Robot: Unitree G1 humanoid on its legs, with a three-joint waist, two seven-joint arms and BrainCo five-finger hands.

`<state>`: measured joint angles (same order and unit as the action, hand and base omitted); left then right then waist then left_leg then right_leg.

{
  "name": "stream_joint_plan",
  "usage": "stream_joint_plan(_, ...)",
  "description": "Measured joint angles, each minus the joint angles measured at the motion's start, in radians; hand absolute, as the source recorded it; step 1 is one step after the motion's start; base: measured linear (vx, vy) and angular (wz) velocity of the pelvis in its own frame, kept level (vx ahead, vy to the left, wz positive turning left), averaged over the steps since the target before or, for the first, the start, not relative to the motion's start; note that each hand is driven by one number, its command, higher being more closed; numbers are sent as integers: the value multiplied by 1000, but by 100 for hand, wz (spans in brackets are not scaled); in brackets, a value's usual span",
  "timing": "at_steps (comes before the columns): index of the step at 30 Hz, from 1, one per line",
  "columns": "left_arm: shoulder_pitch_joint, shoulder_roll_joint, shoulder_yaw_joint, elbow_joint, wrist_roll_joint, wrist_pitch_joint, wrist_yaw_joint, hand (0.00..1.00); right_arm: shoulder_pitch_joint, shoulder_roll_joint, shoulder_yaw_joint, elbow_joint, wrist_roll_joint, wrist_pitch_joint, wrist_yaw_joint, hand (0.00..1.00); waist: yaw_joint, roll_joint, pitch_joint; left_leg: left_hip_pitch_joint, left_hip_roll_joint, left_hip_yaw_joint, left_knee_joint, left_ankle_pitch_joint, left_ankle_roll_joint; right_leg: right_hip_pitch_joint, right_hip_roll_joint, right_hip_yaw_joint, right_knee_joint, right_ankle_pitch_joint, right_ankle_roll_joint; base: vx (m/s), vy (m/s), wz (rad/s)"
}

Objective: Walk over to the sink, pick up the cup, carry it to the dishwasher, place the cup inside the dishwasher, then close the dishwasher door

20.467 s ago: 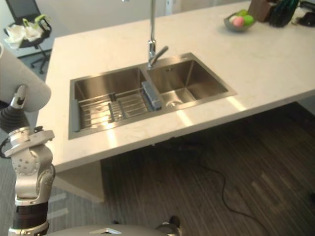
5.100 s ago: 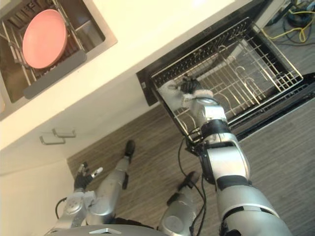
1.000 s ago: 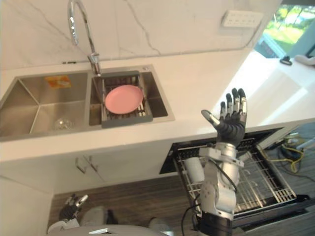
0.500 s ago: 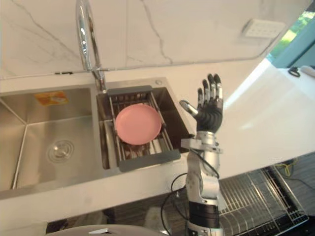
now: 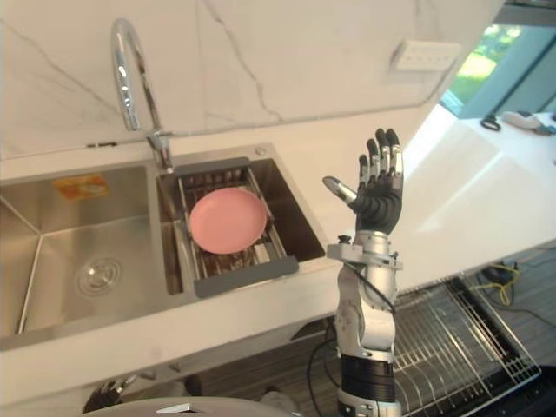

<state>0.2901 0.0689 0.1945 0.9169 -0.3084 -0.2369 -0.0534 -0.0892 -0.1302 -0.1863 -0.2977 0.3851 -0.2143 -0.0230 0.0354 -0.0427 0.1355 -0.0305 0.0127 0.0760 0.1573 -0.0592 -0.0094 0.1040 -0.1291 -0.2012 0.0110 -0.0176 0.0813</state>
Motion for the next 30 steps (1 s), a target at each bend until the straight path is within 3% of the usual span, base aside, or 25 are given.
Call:
stream_joint_plan(3, 7, -3, 0, 4, 36, -24, -15, 0, 0, -8, -10, 1, -15, 0, 1, 0, 16, 13, -6, -40, 34, 34, 45, -25, 10, 0, 14, -32, 12, 11, 8, -2, -77, 25)
stream_joint_plan(6, 10, -2, 0, 21, 62, -43, -21, 0, -1, -65, -66, 1, -39, -1, 9, 0, -2, 17, -22, -34, 77, 173, 22, -29, 21, 5, -6, -84, 11, 11, 10, 52, -17, 44)
stream_joint_plan(7, 11, -4, -1, 21, 79, -50, -21, 0, -3, -92, -113, 1, -40, -1, 19, 0, -11, 24, -27, -22, 78, 200, -20, 8, 15, 8, -13, -104, 13, 9, 13, 64, 32, 58)
stream_joint_plan(10, 11, -4, -1, 18, 115, -51, -21, 0, -11, -122, -194, -3, -94, 0, 23, 0, -36, 19, -42, 72, 30, 192, -248, 133, 12, 19, -32, -142, 7, 9, 14, 32, 71, 47)
stream_joint_plan(12, 4, 8, -1, 17, 142, -51, -20, 0, -11, -124, -215, -4, -109, 14, 24, 0, -46, 7, -42, 63, 26, 173, -248, 146, 6, 20, -35, -155, 8, 7, 17, 28, 43, 33)
stream_joint_plan(13, 7, 47, -44, 55, 157, -49, -21, 0, 47, -124, -219, -4, -114, 67, 37, 0, -93, -13, -79, 54, 23, 141, -249, 179, 1, 18, -29, -142, 12, -15, 12, 21, 7, 4)
stream_joint_plan(24, 2, 51, -48, 55, 156, -31, -24, 0, 47, -126, -217, 0, -120, 67, 76, 0, -95, -13, -79, 54, 32, 138, -249, 184, -3, 17, -20, -141, 13, -13, 8, 0, 0, 0)
stream_joint_plan(27, -4, 55, -48, 56, 157, -4, -37, 0, 47, -170, -194, 0, -228, 67, 120, 0, -95, -14, -78, 53, 32, 138, -249, 187, 0, 18, -21, -141, 13, -13, 8, 0, 0, 0)
stream_joint_plan(30, -14, 66, -48, 59, 164, 27, -45, 0, 19, -306, -124, 0, -397, 71, 242, 0, -94, -23, -74, 48, 32, 138, -249, 191, 2, 17, -20, -142, 13, -12, 7, 0, 0, 1)
